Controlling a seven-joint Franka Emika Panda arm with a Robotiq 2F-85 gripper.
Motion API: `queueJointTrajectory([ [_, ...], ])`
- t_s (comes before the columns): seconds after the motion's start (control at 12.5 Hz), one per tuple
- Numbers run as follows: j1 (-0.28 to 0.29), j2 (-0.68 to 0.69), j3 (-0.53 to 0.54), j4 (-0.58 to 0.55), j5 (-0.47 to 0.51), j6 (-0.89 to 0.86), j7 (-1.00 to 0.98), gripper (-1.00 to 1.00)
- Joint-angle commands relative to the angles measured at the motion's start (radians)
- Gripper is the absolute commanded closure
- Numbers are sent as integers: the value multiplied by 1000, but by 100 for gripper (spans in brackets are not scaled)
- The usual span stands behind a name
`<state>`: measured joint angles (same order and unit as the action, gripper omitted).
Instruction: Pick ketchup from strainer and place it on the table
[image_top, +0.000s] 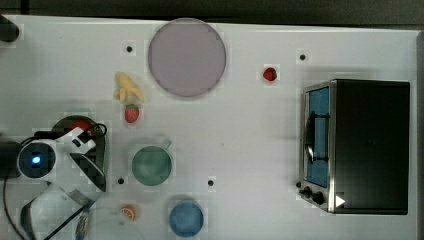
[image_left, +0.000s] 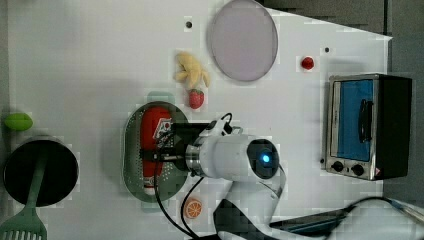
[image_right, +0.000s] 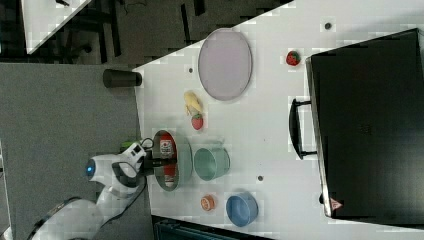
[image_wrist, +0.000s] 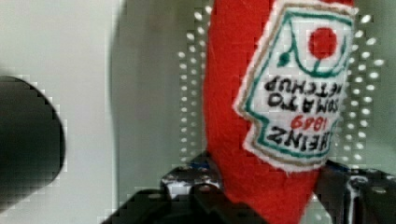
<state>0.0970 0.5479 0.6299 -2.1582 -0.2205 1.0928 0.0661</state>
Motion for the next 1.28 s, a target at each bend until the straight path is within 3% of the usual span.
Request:
queueJointTrajectory([
  [0.08,-39,-172,34,48,96,-87,33,-12],
  [0.4,-125,-377,13,61,227,-315,30,-12],
  [0.64,-196,-469,-42,61,238,-412,8,-12],
  [0.88,-240,-500,-141,61,237,-475,-10,-12],
  [1.28,-265,-493,-353,27,236,-486,-35,-12],
])
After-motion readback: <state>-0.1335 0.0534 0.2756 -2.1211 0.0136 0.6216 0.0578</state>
